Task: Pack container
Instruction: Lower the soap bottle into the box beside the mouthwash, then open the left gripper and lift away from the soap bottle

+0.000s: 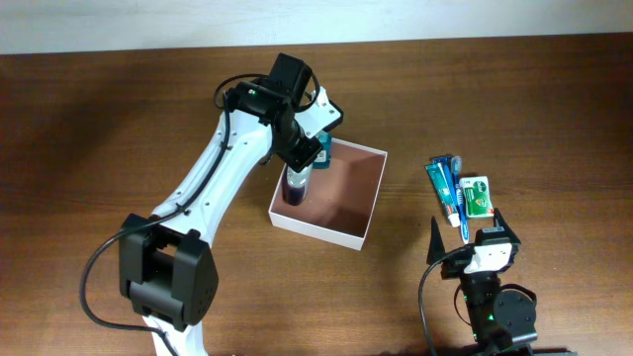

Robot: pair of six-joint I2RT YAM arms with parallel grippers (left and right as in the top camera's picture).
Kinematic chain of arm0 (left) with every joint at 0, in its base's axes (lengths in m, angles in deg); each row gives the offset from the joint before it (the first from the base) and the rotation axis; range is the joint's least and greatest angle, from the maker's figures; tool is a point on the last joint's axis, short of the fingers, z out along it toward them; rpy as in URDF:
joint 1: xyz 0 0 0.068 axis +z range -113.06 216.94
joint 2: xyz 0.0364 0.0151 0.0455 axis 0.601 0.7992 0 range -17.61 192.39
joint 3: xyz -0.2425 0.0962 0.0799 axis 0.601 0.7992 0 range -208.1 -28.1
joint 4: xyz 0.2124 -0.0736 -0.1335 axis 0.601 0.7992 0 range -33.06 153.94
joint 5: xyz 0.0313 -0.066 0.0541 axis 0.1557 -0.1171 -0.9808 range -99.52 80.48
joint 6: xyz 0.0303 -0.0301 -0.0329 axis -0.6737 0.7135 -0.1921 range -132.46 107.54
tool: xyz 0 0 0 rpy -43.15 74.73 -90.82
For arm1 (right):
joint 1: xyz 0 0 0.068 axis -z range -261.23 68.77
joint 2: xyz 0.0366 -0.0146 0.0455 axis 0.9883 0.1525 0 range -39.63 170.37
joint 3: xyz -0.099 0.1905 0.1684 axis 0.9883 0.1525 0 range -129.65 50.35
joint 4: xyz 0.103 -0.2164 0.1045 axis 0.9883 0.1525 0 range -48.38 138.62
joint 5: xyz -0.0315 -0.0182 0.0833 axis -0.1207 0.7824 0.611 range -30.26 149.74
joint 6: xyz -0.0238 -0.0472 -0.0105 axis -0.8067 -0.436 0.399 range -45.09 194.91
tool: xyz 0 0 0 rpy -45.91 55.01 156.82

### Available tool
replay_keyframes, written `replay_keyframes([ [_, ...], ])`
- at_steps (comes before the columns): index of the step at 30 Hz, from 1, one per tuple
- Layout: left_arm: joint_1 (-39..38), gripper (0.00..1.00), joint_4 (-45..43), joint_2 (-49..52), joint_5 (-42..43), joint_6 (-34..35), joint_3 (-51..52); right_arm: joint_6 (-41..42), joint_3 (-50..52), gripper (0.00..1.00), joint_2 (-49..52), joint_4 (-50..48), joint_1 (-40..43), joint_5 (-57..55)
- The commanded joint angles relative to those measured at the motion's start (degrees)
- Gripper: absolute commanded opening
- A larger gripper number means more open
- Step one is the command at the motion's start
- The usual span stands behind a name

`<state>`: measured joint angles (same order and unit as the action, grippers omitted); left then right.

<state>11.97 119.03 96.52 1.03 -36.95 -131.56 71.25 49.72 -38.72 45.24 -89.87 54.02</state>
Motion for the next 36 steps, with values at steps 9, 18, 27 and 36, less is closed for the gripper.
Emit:
replay_keyframes([
  [9,0.11,0.57,2.12,0.31,1.75,-0.85,-1.57,-0.2,0.31,0.98,-0.48,0.46,0.46,-0.26],
  [18,0.11,0.63,3.15,-0.98,3.74,0.37,-2.32,-0.2,0.31,0.98,-0.48,0.46,0.46,-0.26],
  [27,0.17,0.64,5.95,-8.0,4.87,1.95,-6.86,-0.2,0.31,0.98,-0.48,0.46,0.46,-0.26],
  [36,5.75,0.23,9.25,-10.86,-9.86,26.23,-6.73,-0.2,0.31,0.98,-0.48,0.46,0.46,-0.26],
])
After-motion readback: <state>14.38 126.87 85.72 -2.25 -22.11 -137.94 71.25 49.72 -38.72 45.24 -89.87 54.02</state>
